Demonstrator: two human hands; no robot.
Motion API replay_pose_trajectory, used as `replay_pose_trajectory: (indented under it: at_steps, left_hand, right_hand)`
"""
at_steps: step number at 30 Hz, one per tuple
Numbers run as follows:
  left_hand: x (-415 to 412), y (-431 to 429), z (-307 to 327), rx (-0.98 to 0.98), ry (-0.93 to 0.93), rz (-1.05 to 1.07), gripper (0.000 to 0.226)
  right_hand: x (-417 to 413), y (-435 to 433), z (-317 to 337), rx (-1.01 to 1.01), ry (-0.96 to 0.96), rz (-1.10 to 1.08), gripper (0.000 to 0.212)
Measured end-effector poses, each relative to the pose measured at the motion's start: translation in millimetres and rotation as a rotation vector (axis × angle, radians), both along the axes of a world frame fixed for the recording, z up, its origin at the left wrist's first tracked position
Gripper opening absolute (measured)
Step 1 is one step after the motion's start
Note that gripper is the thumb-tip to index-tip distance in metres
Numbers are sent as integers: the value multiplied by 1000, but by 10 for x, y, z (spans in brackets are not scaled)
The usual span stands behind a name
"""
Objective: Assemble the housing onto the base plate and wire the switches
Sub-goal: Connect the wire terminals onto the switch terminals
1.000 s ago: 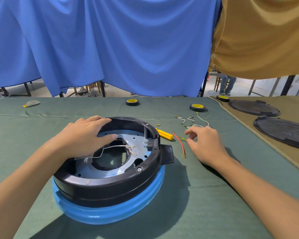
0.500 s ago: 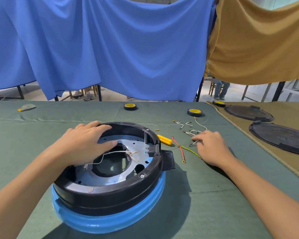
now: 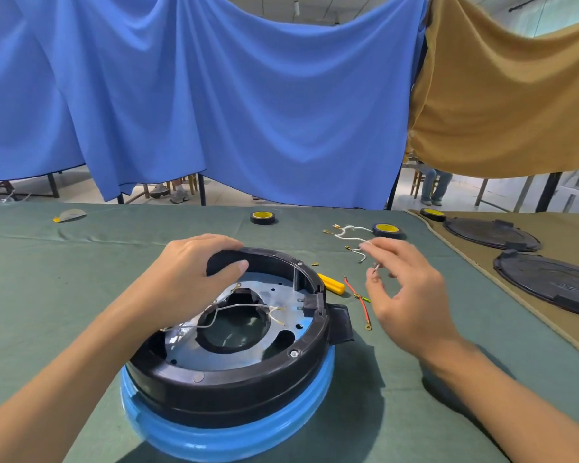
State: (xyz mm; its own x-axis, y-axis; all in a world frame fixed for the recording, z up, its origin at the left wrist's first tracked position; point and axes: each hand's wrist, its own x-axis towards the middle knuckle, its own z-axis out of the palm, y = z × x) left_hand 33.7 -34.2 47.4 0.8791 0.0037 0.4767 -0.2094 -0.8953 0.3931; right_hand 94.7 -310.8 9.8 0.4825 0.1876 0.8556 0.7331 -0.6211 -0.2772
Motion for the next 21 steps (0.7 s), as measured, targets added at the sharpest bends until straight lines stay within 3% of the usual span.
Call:
replay_pose_trajectory:
  at_steps: [3, 6, 11, 14, 21]
  left_hand:
    - [-64, -41, 19, -156, -37, -91, 21]
    - [-92, -34, 64, -292, 40, -229, 34]
    - [-113, -36, 115, -876, 373, -479, 56]
    - [-124, -28, 102, -895, 310, -477, 29]
    - [-97, -14, 106, -1028, 174, -307, 14]
  right_hand:
    - [-219, 157, 95, -79, -111, 127, 38]
    - [-409, 310, 172, -182, -111, 319, 42]
    - [-549, 419, 193, -408, -112, 388, 43]
    - [-543, 410, 178, -436, -82, 351, 42]
    - [-526, 473, 127, -298, 26, 298, 47]
